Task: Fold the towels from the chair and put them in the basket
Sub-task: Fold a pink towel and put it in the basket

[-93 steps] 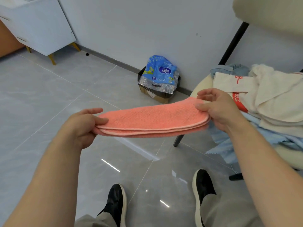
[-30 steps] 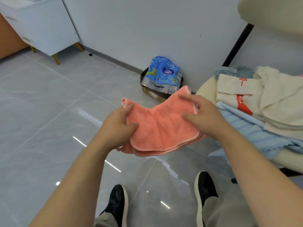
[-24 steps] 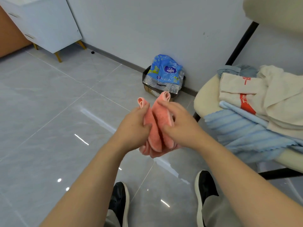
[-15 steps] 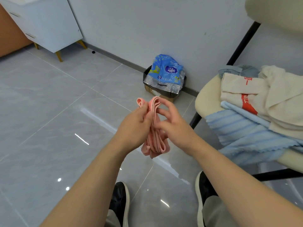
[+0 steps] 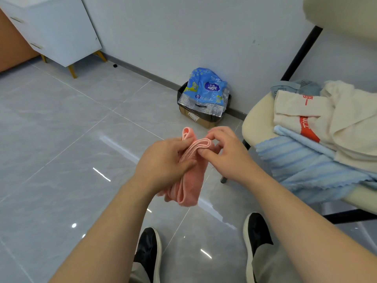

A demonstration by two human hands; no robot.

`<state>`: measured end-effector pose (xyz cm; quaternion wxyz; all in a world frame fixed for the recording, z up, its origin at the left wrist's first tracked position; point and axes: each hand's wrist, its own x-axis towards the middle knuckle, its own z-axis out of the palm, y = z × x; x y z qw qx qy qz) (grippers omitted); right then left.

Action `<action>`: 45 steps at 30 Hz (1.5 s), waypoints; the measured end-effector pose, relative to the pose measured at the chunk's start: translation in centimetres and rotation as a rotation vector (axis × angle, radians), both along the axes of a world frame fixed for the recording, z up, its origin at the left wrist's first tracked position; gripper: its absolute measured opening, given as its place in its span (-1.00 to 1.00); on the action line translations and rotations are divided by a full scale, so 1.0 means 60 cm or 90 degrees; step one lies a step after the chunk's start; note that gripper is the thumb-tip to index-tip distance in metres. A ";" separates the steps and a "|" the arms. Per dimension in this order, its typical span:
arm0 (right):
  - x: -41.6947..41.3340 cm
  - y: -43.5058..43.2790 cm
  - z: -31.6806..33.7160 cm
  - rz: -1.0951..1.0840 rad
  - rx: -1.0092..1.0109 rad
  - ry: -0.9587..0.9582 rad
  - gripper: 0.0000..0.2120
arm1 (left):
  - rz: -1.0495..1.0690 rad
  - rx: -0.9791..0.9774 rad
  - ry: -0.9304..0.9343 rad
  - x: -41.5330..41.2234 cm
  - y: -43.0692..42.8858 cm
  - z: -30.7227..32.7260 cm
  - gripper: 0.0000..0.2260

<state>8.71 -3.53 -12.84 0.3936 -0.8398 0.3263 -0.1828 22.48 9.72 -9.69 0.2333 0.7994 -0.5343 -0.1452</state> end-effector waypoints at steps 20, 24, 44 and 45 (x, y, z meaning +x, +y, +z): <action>-0.020 -0.020 0.005 0.166 -0.024 0.224 -0.71 | 0.119 -0.082 0.187 0.018 0.001 -0.007 -0.49; -0.018 -0.008 0.001 0.264 -0.001 0.223 -0.78 | 0.158 -0.063 0.081 0.020 0.001 -0.007 -0.60; 0.017 0.034 -0.013 -0.150 0.758 -0.180 -0.28 | 0.449 -0.116 0.334 0.027 -0.006 -0.001 -0.77; 0.018 0.034 -0.013 -0.150 0.802 -0.150 -0.33 | 0.461 -0.129 0.367 0.030 -0.006 -0.003 -0.76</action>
